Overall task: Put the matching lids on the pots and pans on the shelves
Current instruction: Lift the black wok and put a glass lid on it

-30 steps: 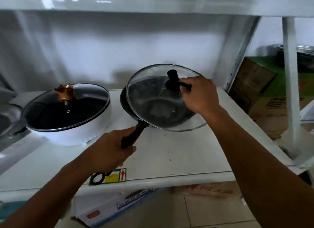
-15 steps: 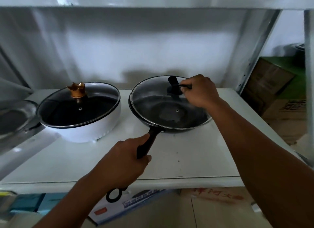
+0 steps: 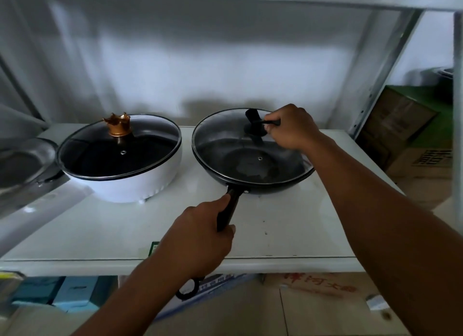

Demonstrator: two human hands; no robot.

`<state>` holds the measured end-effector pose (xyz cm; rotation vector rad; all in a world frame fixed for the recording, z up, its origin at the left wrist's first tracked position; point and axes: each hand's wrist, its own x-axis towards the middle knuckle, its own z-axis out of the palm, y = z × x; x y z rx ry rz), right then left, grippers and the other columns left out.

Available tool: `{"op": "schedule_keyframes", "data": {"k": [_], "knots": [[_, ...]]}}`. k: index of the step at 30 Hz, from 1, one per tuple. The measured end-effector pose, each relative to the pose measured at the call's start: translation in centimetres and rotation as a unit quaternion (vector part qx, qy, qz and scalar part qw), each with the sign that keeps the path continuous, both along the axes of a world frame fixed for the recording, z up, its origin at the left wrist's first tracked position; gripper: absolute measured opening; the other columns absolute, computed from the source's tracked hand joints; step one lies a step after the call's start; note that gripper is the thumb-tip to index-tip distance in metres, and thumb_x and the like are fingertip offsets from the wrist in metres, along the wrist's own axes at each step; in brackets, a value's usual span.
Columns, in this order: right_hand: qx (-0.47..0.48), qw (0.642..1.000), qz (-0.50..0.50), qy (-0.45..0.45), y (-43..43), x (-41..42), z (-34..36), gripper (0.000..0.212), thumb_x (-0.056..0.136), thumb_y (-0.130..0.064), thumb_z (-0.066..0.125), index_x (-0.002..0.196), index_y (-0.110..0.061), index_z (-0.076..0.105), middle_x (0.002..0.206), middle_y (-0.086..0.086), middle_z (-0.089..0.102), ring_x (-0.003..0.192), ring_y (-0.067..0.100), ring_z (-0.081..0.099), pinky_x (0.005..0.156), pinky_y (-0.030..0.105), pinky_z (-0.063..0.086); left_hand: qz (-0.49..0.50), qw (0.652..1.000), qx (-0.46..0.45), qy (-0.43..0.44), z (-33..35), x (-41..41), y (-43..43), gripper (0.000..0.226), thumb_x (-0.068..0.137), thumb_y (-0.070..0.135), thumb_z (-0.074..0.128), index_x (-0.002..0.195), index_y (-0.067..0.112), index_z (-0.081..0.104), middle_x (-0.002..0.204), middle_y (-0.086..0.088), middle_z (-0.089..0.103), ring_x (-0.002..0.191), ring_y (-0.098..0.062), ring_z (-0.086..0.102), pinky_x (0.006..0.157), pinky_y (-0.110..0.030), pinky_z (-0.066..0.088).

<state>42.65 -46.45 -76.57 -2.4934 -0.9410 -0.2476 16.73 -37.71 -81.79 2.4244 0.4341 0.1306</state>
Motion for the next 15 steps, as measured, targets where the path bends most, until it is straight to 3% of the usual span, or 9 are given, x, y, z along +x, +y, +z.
{"op": "schedule_keyframes", "data": {"k": [4, 11, 15], "knots": [[-0.007, 1.000, 0.004, -0.005, -0.22, -0.12, -0.04, 0.023, 0.089, -0.025, 0.060, 0.106, -0.022, 0.075, 0.099, 0.009, 0.074, 0.095, 0.031, 0.064, 0.086, 0.040, 0.053, -0.002, 1.000, 0.007, -0.009, -0.13, -0.08, 0.02, 0.032, 0.093, 0.032, 0.056, 0.124, 0.033, 0.049, 0.072, 0.012, 0.054, 0.065, -0.010, 0.059, 0.062, -0.019, 0.046], [0.002, 1.000, -0.007, -0.006, -0.22, -0.04, -0.33, 0.023, 0.089, -0.028, 0.060, 0.106, -0.026, 0.075, 0.095, 0.005, 0.074, 0.092, 0.029, 0.064, 0.080, 0.033, 0.050, -0.005, 1.000, -0.014, -0.009, 0.18, -0.01, -0.21, 0.023, 0.093, 0.033, 0.055, 0.116, 0.028, 0.051, 0.076, 0.008, 0.056, 0.069, -0.013, 0.061, 0.065, -0.023, 0.050], [-0.009, 1.000, -0.003, 0.021, -0.39, -0.08, 0.23, 0.024, 0.089, -0.026, 0.062, 0.109, -0.028, 0.074, 0.098, 0.006, 0.074, 0.093, 0.028, 0.064, 0.083, 0.035, 0.051, -0.009, 1.000, 0.018, -0.023, -0.27, -0.16, -0.39, 0.024, 0.094, 0.032, 0.053, 0.118, 0.029, 0.050, 0.071, 0.012, 0.050, 0.063, -0.010, 0.054, 0.057, -0.016, 0.038]]}}
